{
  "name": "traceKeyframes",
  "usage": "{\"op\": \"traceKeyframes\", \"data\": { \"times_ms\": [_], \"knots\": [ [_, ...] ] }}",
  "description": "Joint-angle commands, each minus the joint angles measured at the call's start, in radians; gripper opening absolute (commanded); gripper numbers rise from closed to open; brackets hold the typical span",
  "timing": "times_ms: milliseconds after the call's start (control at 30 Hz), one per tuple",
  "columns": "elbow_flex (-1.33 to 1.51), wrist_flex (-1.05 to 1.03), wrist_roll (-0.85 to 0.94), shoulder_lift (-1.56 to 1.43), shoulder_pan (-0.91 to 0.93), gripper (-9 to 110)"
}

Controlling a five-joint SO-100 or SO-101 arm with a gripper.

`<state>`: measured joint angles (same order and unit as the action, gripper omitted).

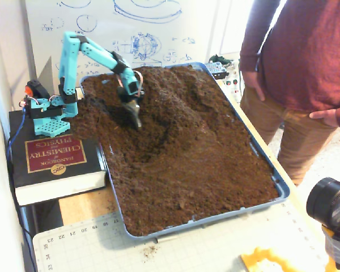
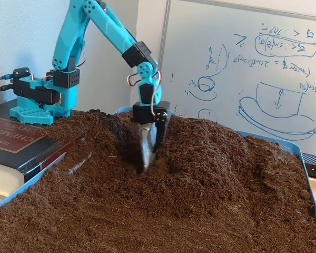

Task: Build a berm.

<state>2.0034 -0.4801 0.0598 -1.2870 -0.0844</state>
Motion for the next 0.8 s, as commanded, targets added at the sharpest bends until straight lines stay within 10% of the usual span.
{"op": "traceKeyframes", "data": {
  "times_ms": [0,467,767],
  "knots": [
    [-0.25,0.025,0.008,-0.005,0.017,1],
    [-0.347,0.006,0.006,-0.1,-0.066,0],
    [-0.371,-0.383,0.006,-0.339,-0.048,0]
  ]
}}
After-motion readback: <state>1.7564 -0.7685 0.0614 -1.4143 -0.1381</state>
